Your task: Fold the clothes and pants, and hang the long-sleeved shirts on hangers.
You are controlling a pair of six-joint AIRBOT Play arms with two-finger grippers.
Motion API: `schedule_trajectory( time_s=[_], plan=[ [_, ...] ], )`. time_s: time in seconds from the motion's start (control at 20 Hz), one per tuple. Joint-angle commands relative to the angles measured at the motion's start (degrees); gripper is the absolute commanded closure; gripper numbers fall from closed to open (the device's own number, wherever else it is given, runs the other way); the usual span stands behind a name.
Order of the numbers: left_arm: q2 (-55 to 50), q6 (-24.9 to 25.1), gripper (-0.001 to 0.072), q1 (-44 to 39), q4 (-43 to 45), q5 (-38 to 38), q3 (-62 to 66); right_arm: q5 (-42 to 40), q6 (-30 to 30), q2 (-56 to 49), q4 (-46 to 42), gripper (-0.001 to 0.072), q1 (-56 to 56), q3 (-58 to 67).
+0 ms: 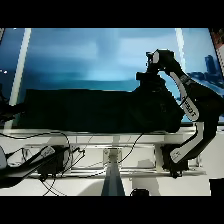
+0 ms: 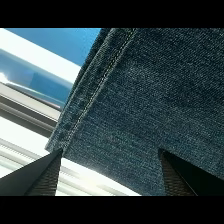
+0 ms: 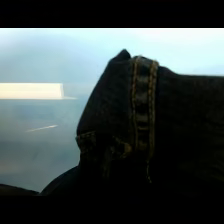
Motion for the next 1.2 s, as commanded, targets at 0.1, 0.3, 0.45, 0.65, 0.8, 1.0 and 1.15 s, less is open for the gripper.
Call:
schedule_trajectory(
  time_s=[0.1,0.3,0.45,0.65,0.8,1.0,1.15],
  plan=[
    [0.0,0.0,0.0029,0.0,-0.3,0.0,0.0,-2.3,-6.8,-0.1,0.9,0.0684,0.1,8.5],
    [0.0,0.0,0.0029,0.0,0.3,0.0,0.0,-5.1,-12.6,6.1,7.7,0.0685,0.1,16.5],
    [0.0,0.0,0.0029,0.0,0.3,0.0,0.0,-5.2,-18.1,13.8,10.0,0.0685,0.1,17.4],
    [0.0,0.0,0.0028,0.0,0.3,0.0,0.0,-2.7,-18.2,21.8,8.9,0.0685,0.1,17.4],
    [0.0,0.0,0.0029,0.0,0.3,0.0,0.0,2.1,-19.0,26.2,6.0,0.0686,0.1,15.1],
    [0.0,0.0,0.0029,0.0,0.3,0.0,0.0,7.8,-14.5,32.7,-4.9,0.0686,-0.1,1.7],
    [0.0,0.0,0.0029,0.0,0.0,0.0,0.0,7.7,-7.2,41.8,-9.0,0.0687,0.0,-13.9]
  ],
)
